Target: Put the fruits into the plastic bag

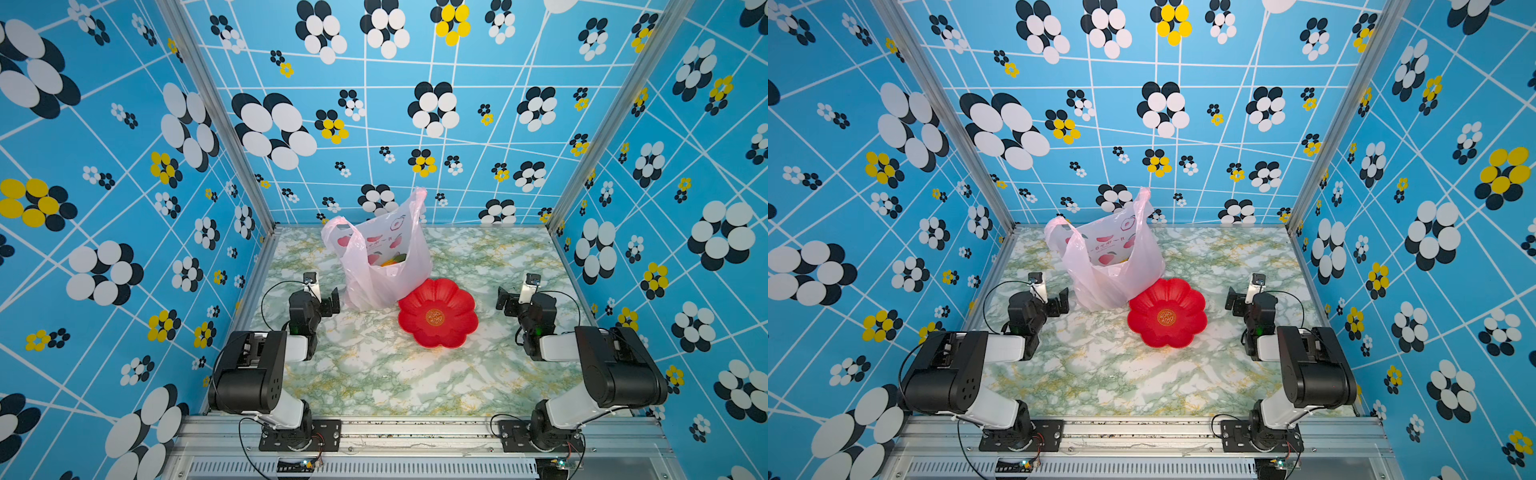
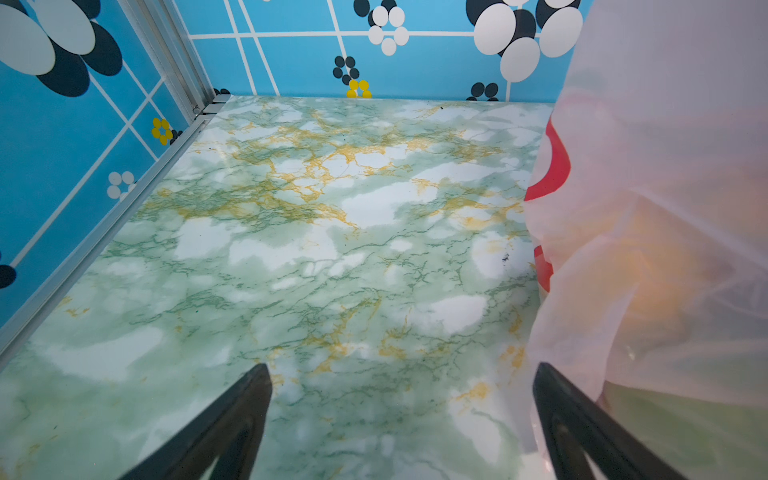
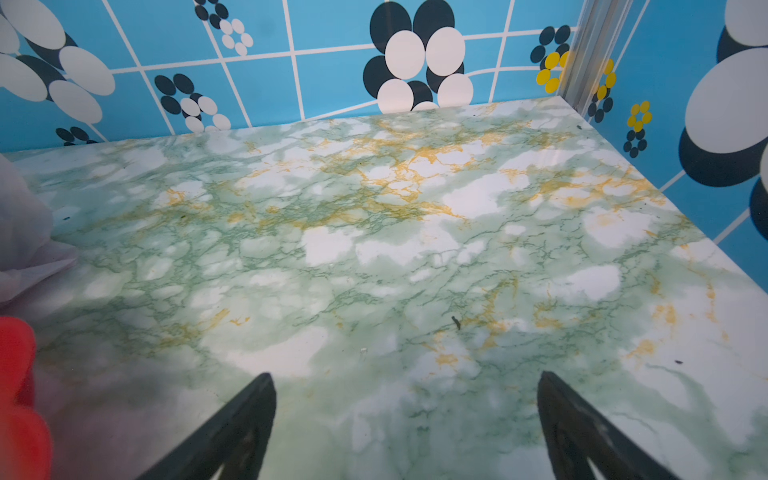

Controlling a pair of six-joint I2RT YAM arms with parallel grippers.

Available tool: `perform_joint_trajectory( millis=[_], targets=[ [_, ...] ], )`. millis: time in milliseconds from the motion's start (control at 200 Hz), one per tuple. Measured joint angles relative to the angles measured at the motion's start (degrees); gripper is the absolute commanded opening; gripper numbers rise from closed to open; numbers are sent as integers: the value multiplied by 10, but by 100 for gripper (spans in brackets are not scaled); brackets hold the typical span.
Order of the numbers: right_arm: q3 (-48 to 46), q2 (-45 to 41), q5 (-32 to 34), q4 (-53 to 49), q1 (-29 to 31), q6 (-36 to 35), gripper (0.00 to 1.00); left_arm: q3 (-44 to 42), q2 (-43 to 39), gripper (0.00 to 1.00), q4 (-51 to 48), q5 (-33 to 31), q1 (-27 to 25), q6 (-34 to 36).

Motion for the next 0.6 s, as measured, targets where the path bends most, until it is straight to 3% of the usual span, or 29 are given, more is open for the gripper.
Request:
perform_joint_trajectory(
  millis=[600],
  targets=[
    [2,0,0,-2,0,-11,99,0,0,99,0,0,0,0]
  ],
)
